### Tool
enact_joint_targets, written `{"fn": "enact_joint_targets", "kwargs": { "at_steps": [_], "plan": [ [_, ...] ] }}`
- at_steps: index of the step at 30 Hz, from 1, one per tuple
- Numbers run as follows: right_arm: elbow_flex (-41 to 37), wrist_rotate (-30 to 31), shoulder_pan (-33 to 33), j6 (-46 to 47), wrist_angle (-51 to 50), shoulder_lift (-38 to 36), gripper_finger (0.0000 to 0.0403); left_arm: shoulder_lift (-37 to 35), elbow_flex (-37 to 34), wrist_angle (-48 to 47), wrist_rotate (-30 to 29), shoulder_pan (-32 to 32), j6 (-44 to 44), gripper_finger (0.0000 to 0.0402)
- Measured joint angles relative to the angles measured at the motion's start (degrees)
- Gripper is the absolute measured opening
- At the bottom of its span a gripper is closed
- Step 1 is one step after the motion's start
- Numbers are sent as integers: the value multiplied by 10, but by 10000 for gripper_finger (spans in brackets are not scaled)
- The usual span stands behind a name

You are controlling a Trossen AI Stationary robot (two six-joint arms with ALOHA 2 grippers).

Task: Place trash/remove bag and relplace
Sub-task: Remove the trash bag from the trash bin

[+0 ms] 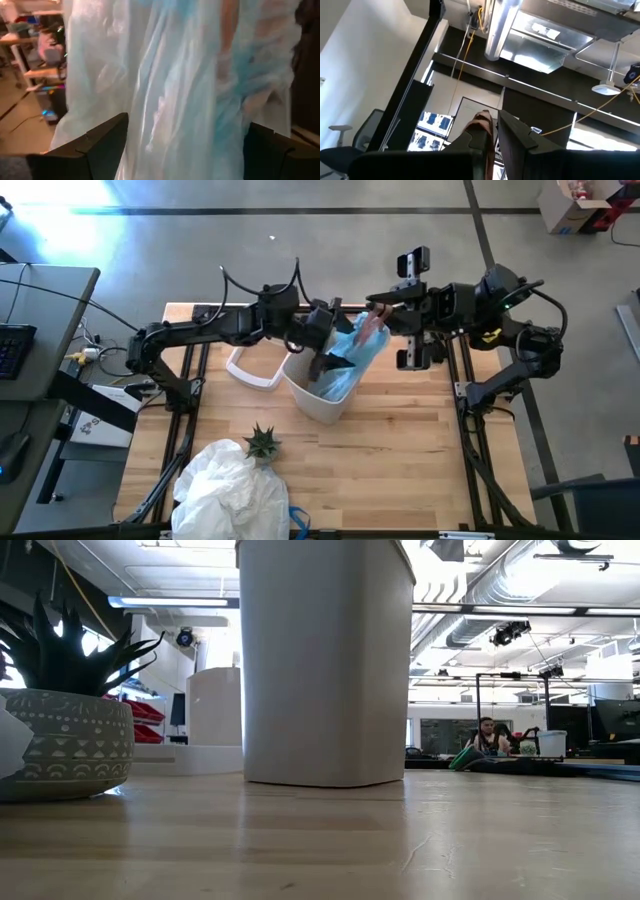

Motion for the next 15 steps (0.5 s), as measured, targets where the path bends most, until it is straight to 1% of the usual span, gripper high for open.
{"fn": "enact_joint_targets", "kwargs": {
  "at_steps": [2, 4, 6, 9, 10, 11, 15],
  "plan": [
    [0, 0, 0, 0, 1, 0, 21, 1, 0, -10, -21, -1, 3, 283],
    [0, 0, 0, 0, 0, 0, 21, 0, 0, -19, -24, -1, 12, 247],
    [0, 0, 0, 0, 0, 1, 21, 0, 0, -20, -33, -1, 14, 184],
    [0, 0, 0, 0, 0, 1, 21, 0, 0, -19, -37, 3, 31, 53],
    [0, 0, 0, 1, 0, 1, 21, 0, 0, -18, -38, 4, 35, 28],
    [0, 0, 0, 2, 0, 1, 21, 0, 0, -18, -37, 6, 37, 18],
    [0, 1, 0, 12, 9, 1, 21, 0, 0, -27, -46, 8, 39, 3]
  ]
}}
